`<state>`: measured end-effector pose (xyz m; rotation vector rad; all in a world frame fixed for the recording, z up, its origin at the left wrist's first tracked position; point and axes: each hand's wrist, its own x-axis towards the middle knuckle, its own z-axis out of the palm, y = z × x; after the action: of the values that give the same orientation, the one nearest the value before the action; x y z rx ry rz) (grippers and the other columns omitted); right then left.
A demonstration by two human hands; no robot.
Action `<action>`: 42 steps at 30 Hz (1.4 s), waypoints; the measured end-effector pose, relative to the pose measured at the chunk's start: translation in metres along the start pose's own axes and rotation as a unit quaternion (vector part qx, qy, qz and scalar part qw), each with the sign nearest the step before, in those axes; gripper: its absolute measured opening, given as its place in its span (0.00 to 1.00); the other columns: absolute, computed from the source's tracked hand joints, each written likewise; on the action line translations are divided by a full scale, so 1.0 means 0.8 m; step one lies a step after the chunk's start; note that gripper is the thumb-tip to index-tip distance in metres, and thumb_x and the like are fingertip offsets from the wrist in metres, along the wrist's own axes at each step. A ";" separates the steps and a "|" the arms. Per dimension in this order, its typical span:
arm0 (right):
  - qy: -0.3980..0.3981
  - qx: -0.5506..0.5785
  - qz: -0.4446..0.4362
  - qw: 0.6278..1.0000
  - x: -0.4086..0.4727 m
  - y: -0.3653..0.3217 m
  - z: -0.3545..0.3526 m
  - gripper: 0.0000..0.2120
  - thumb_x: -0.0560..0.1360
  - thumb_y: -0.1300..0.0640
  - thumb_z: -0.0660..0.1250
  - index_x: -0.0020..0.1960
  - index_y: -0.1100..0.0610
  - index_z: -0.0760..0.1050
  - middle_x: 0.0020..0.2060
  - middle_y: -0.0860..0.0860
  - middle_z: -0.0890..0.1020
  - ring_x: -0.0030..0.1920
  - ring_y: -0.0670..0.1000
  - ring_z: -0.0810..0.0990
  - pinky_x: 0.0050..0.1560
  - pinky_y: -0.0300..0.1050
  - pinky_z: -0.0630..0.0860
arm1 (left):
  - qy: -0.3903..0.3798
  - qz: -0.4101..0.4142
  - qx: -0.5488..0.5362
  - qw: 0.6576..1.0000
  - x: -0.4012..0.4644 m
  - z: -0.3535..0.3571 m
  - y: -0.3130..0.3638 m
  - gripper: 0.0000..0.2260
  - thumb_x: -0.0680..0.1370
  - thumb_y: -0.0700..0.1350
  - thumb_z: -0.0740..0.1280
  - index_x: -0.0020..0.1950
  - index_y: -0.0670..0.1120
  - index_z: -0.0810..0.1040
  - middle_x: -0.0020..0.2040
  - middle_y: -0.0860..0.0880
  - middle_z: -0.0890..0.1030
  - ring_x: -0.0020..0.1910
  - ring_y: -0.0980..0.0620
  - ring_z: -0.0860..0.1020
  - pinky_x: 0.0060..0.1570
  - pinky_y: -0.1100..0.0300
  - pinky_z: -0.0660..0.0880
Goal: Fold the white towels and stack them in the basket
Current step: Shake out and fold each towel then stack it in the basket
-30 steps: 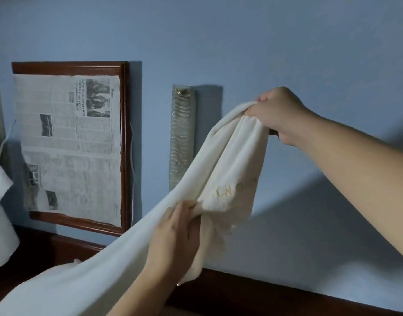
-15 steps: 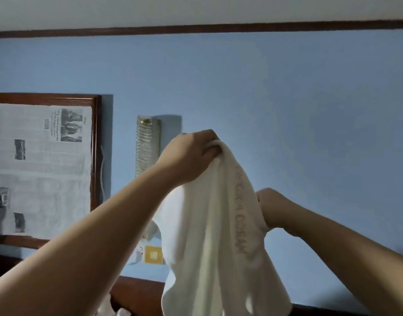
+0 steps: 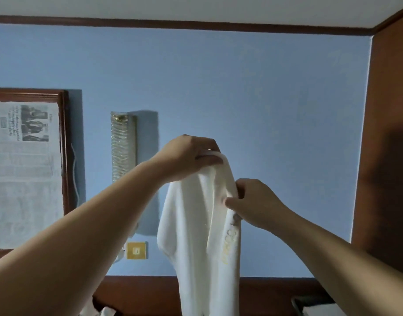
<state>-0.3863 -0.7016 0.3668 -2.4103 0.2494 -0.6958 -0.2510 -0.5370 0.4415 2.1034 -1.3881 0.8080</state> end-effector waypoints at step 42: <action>0.037 -0.131 -0.018 0.991 0.000 0.116 -0.096 0.09 0.79 0.58 0.65 0.43 0.48 0.79 0.40 0.45 0.83 0.41 0.49 0.81 0.41 0.45 0.74 | -0.183 -0.152 -0.030 0.971 -0.104 0.028 -0.057 0.05 0.78 0.53 0.74 0.44 0.54 0.82 0.37 0.56 0.83 0.34 0.60 0.79 0.38 0.62 0.74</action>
<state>-0.4286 -0.8145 0.3629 -2.6459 0.3466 -0.8136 -0.2293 -0.4825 0.3636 2.4212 -1.1948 0.2596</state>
